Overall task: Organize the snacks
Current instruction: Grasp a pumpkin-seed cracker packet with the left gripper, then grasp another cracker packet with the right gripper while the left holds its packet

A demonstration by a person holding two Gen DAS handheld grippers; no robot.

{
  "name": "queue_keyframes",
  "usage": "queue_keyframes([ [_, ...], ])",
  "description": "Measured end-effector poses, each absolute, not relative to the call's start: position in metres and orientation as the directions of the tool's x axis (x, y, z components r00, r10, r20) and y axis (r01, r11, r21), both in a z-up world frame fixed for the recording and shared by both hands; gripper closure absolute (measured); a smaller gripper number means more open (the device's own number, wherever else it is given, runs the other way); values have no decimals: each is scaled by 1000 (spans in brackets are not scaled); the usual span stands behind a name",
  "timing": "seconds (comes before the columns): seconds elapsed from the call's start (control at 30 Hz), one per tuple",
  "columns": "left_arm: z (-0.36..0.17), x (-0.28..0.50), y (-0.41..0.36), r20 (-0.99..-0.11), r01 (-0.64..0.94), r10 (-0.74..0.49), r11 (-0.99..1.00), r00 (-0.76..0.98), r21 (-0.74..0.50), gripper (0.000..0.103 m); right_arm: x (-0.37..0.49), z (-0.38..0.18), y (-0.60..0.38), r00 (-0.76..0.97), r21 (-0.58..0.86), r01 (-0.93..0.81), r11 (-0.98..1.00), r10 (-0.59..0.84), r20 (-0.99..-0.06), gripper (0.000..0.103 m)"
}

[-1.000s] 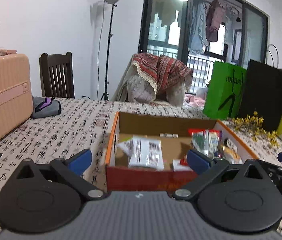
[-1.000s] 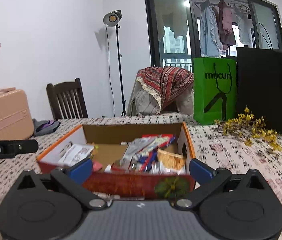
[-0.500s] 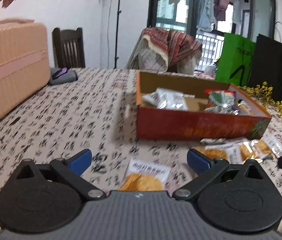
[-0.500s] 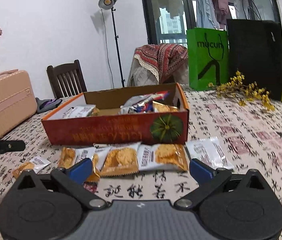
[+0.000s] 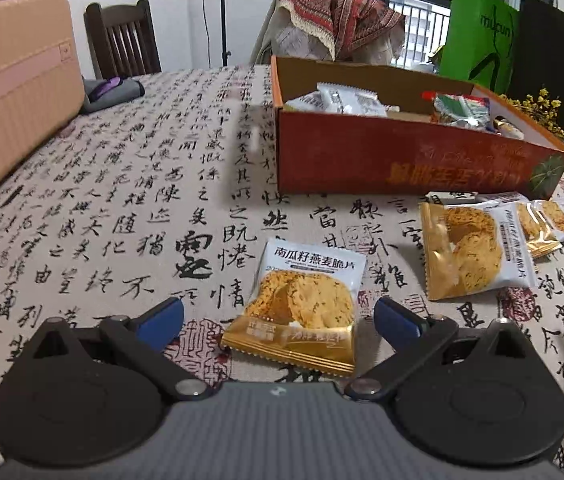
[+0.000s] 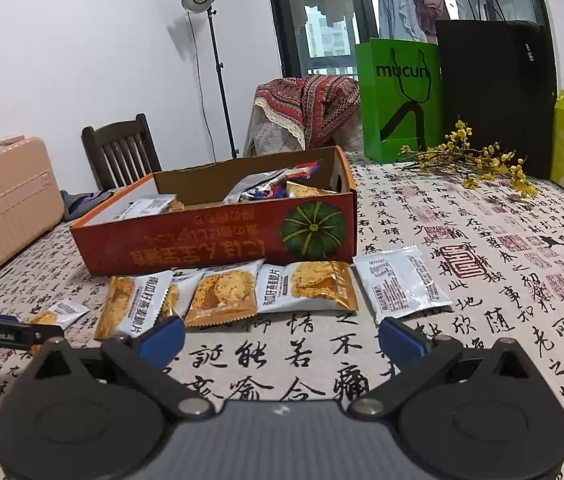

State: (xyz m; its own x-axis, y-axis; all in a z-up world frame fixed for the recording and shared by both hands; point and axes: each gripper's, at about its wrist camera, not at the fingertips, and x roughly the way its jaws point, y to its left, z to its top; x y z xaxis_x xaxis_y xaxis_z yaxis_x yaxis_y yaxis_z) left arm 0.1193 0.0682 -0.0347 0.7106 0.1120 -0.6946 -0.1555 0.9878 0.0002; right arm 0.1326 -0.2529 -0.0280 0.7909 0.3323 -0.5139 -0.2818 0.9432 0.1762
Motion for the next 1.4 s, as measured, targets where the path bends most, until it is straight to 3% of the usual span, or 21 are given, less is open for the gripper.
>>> queue_keyframes([
  [0.17, -34, 123, 69, -686, -158, 109, 987, 719, -8, 2, 134, -31, -252, 785, 177, -280, 944, 331, -524, 0],
  [0.23, -33, 122, 67, -674, -147, 109, 989, 731, 1, 18, 135, -33, -252, 782, 176, -279, 944, 330, -528, 0],
  [0.3, -29, 120, 65, -658, -117, 87, 993, 748, -2, 52, 136, -34, -252, 780, 176, -279, 944, 330, -532, 0],
  [0.4, -25, 117, 64, -645, -99, 55, 995, 762, -33, 56, 138, -35, -252, 778, 176, -278, 945, 328, -536, 0],
  [0.7, -6, 110, 55, -550, -105, 63, 994, 833, -45, 57, 140, -38, -251, 773, 165, -275, 947, 320, -548, 0],
  [1.4, -8, 135, 58, -439, -193, 110, 970, 892, -149, 57, 172, -27, -249, 784, 47, -235, 971, 218, -581, 0],
])
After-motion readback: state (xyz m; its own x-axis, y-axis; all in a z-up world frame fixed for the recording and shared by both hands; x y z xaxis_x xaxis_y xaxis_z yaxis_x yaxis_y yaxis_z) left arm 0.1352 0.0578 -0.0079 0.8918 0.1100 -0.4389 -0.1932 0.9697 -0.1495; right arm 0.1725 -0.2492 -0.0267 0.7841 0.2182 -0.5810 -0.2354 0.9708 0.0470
